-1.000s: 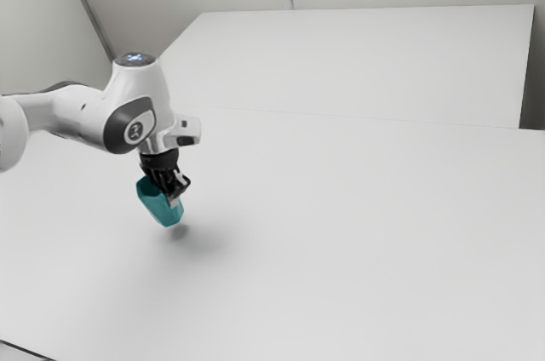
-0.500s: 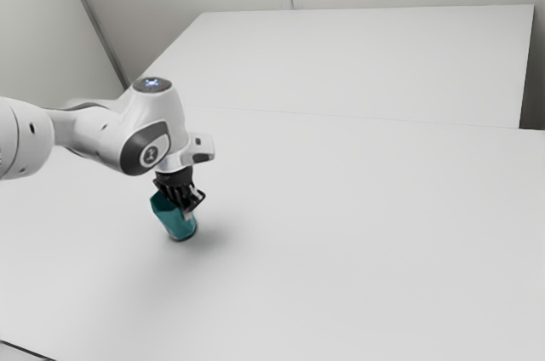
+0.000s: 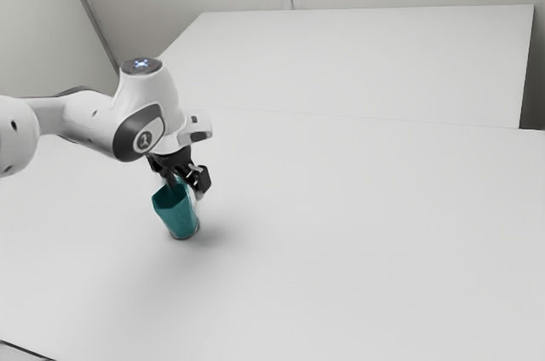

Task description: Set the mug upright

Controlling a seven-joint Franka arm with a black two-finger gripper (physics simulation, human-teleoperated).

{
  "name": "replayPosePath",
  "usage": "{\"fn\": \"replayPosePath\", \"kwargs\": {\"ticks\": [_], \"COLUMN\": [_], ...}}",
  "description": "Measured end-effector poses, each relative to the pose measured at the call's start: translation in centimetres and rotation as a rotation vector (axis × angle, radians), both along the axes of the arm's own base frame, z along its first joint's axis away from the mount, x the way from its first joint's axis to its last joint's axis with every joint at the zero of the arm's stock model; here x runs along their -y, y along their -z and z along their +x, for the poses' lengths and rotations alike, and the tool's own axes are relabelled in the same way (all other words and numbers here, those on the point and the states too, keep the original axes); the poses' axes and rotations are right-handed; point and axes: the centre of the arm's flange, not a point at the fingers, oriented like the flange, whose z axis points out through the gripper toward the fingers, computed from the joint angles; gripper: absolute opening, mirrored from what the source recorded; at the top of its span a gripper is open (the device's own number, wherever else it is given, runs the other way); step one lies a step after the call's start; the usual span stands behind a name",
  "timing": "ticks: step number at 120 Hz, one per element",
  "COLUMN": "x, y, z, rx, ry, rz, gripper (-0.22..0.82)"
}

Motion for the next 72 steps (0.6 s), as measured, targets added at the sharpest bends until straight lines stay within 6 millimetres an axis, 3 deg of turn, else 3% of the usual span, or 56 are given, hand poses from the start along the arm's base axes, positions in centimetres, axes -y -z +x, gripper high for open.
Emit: {"fn": "replayPosePath", "kwargs": {"ticks": [25, 51, 72], "x": [0.7, 0.0, -1.0], "y": [-8.9, -18.7, -24.6], "z": [2.9, 4.1, 5.0], "rx": [0.025, 0.036, 0.031], "ry": [-0.068, -0.133, -0.173], "rz": [-0.051, -0.074, -0.082], "gripper": [0.54, 0.57, 0.58]}}
